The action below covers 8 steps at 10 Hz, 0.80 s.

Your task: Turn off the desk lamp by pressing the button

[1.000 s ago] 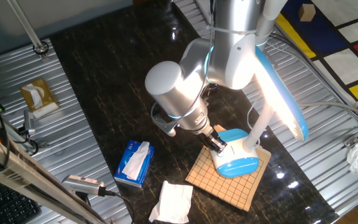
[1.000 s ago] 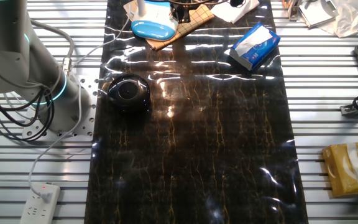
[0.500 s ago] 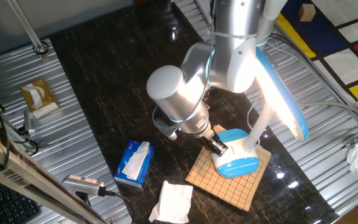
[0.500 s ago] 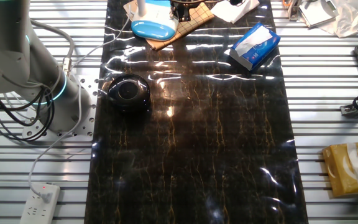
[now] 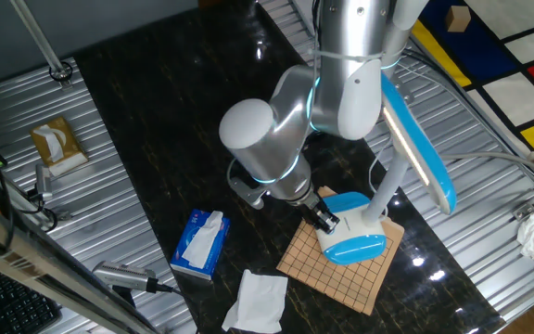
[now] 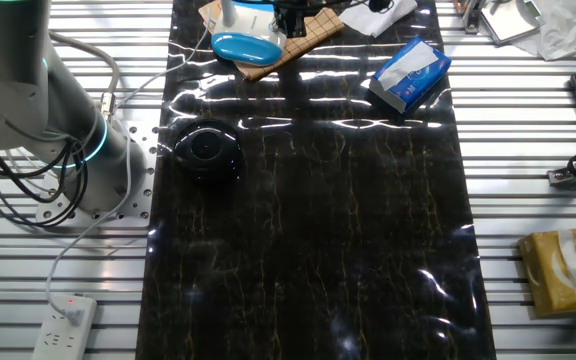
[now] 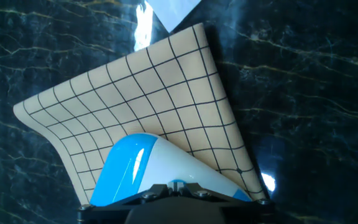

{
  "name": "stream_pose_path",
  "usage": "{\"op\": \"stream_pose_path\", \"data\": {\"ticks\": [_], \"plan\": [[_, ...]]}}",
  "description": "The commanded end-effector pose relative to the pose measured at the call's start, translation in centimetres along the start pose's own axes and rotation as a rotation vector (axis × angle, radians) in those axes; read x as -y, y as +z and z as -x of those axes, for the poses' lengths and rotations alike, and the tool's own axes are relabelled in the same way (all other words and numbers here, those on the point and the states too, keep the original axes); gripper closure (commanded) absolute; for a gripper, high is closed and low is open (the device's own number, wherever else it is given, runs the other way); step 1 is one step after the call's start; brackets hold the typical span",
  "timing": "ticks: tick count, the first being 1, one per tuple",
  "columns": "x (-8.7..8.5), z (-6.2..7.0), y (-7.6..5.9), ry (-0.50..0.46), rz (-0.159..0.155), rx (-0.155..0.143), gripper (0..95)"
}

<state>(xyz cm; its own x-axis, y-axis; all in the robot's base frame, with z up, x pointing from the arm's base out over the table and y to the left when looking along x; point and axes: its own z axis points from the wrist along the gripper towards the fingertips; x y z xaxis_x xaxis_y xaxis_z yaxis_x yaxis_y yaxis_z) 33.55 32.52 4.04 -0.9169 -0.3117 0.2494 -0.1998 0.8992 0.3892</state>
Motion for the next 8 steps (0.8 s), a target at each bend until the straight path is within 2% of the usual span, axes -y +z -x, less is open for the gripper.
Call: {"op": "stream_pose_path", "data": {"ticks": [1, 3, 5, 8], "plan": [[0.1, 0.1, 0.2, 0.001, 0.002, 0.004, 95.0], [0.0, 0.0, -0.1, 0.001, 0.001, 0.004, 95.0], [-0.4, -0.3, -1.3, -0.002, -0.006, 0.002, 95.0], [-0.3, -0.3, -1.3, 0.001, -0.009, 0.003, 95.0]]}}
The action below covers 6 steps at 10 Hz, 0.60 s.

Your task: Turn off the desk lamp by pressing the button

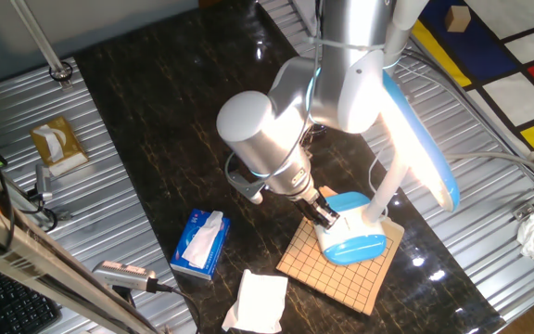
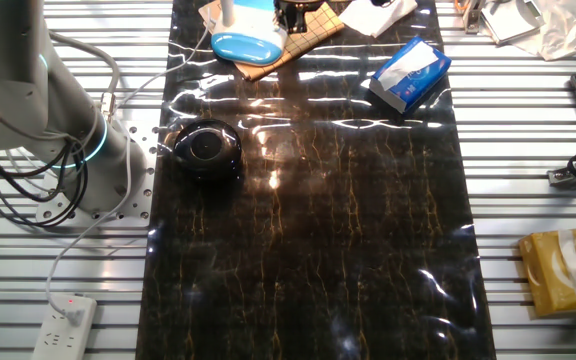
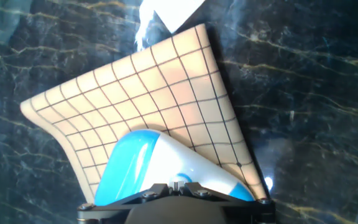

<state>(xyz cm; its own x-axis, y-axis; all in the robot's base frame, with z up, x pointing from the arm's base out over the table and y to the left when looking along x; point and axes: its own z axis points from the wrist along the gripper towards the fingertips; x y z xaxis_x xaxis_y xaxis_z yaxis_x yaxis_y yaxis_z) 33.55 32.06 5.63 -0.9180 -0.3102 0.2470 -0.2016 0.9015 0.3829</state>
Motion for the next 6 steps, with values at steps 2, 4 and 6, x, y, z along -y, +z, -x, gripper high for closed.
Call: {"op": "stream_pose_path", "data": {"ticks": [2, 4, 6], "plan": [[0.1, 0.3, 0.5, 0.002, -0.001, 0.0, 95.0], [0.2, 0.5, 0.9, 0.002, 0.0, -0.001, 95.0], [0.3, 0.8, 1.6, 0.002, -0.001, 0.001, 95.0]]}}
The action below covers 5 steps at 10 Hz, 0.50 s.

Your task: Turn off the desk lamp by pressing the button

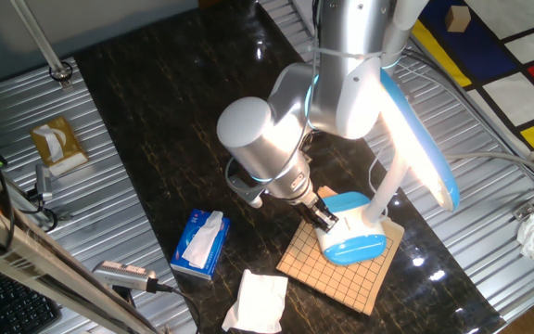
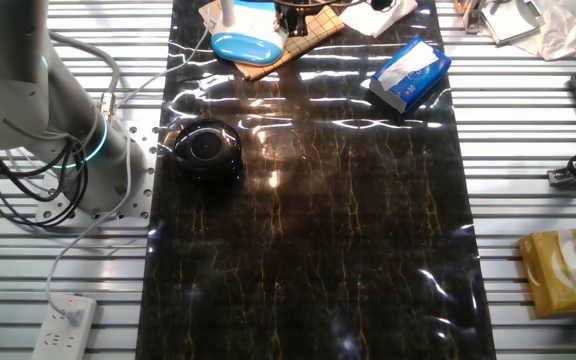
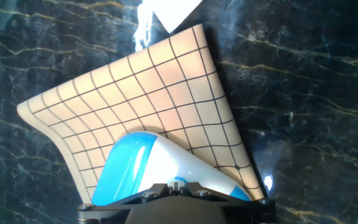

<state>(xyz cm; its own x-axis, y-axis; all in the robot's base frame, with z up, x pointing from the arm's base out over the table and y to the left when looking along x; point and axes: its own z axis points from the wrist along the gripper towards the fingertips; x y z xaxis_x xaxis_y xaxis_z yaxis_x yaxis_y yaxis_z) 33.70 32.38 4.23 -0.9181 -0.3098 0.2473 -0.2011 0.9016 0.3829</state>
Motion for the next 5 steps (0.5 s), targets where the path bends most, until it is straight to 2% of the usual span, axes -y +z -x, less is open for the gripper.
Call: {"op": "stream_pose_path", "data": {"ticks": [1, 5], "plan": [[0.08, 0.29, 0.64, 0.001, -0.001, 0.002, 95.0], [-0.03, 0.29, 0.34, 0.002, 0.009, -0.002, 95.0]]}}
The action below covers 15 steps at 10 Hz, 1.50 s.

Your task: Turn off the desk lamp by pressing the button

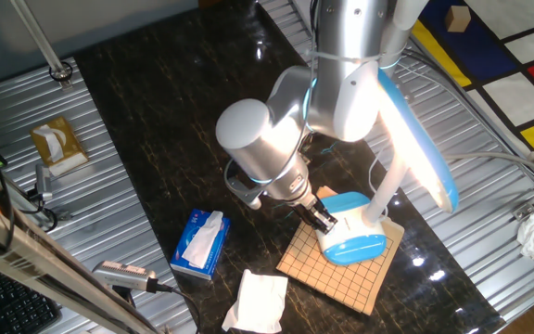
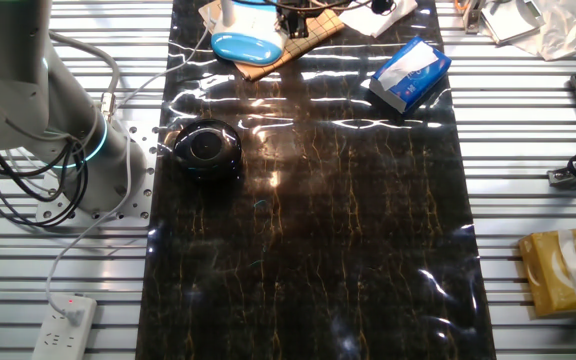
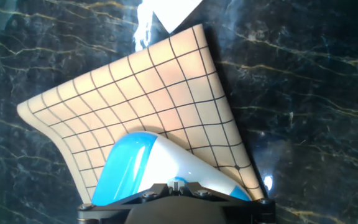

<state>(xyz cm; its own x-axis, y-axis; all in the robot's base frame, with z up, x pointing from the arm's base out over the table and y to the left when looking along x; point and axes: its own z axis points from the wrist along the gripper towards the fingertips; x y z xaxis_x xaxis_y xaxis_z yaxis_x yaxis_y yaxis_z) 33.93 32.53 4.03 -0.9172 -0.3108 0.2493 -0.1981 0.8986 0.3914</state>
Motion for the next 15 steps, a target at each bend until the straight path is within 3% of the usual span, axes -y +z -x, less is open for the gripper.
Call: {"op": "stream_pose_path", "data": {"ticks": [1, 6, 15], "plan": [[-0.1, -0.1, 0.0, 0.002, -0.003, -0.003, 95.0], [-0.2, -0.8, 0.0, -0.002, -0.004, -0.002, 95.0], [-0.1, -0.5, 0.9, 0.004, -0.001, -0.001, 95.0]]}}
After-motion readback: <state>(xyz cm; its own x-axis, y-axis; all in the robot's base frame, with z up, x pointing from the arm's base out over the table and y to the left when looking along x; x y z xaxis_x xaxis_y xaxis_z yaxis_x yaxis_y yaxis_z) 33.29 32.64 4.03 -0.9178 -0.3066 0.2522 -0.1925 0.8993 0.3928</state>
